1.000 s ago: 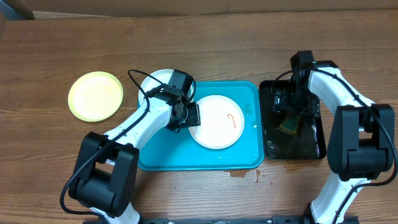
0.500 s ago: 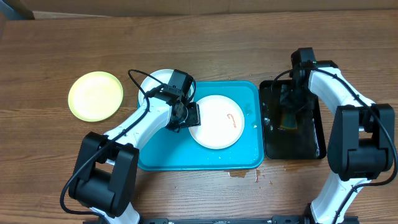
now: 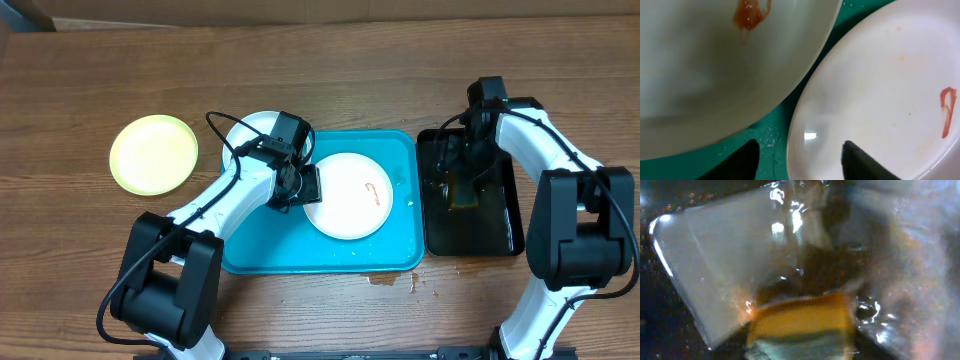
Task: Clean dirty plates on tray and stack at the side
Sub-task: 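Reach the right gripper into the black tray and grasp the sponge, then scrub the front white plate with the sponge while the left gripper holds it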
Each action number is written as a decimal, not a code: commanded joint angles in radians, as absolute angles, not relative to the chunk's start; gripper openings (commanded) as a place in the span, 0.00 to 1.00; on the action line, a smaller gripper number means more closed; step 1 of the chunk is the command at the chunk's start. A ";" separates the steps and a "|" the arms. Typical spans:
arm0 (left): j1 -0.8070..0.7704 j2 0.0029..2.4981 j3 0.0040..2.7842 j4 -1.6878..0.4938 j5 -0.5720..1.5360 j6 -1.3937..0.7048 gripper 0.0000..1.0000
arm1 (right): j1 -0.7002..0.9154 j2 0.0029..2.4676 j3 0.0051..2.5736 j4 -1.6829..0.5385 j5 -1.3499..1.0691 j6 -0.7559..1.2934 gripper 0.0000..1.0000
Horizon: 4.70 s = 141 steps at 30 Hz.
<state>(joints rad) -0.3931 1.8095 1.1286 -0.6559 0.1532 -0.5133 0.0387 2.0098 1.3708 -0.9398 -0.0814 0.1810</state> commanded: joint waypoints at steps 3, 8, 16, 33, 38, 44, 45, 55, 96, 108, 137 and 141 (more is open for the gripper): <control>-0.401 1.835 1.134 -0.667 0.147 -0.493 0.49 | 0.038 2.020 1.419 -0.978 -0.107 0.182 0.04; -0.419 1.877 1.134 -0.653 0.147 -0.494 0.18 | 0.038 2.020 1.490 -1.085 -0.066 0.182 0.04; -0.419 1.877 1.135 -0.652 0.147 -0.493 0.25 | 0.054 2.003 1.629 -1.262 -0.051 0.216 0.04; -0.418 1.876 1.137 -0.674 0.150 -0.512 0.11 | 0.139 1.998 1.624 -1.328 0.071 0.253 0.04; -0.418 1.876 1.190 -0.766 0.113 -0.521 0.06 | 0.154 1.998 1.624 -1.380 0.133 0.236 0.04; -0.418 1.876 1.211 -0.796 0.078 -0.520 0.47 | 0.182 1.998 1.624 -1.382 0.181 0.236 0.04; -0.418 1.876 1.211 -0.793 0.078 -0.520 0.50 | 0.183 1.998 1.624 -1.381 0.181 0.239 0.04; -0.420 1.877 1.211 -0.781 0.078 -0.520 0.05 | 0.184 1.998 1.623 -1.379 0.180 0.254 0.04; -0.420 1.877 1.211 -0.778 0.105 -0.520 0.11 | 0.639 2.023 1.623 -1.099 0.259 0.323 0.04; -0.420 1.877 1.211 -0.778 0.105 -0.520 0.12 | 0.703 2.088 1.623 -1.072 0.378 0.342 0.49; -0.420 1.877 1.211 -0.782 0.105 -0.520 0.15 | 0.599 2.082 1.625 -1.090 0.139 0.498 0.48; -0.420 1.877 1.211 -0.782 0.105 -0.520 0.15 | 0.533 2.037 1.625 -1.090 0.075 0.485 0.52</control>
<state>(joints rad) -0.4129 1.8771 1.1919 -0.7849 0.1009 -0.5213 0.5873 2.0724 1.6093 -1.0924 0.1493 0.4786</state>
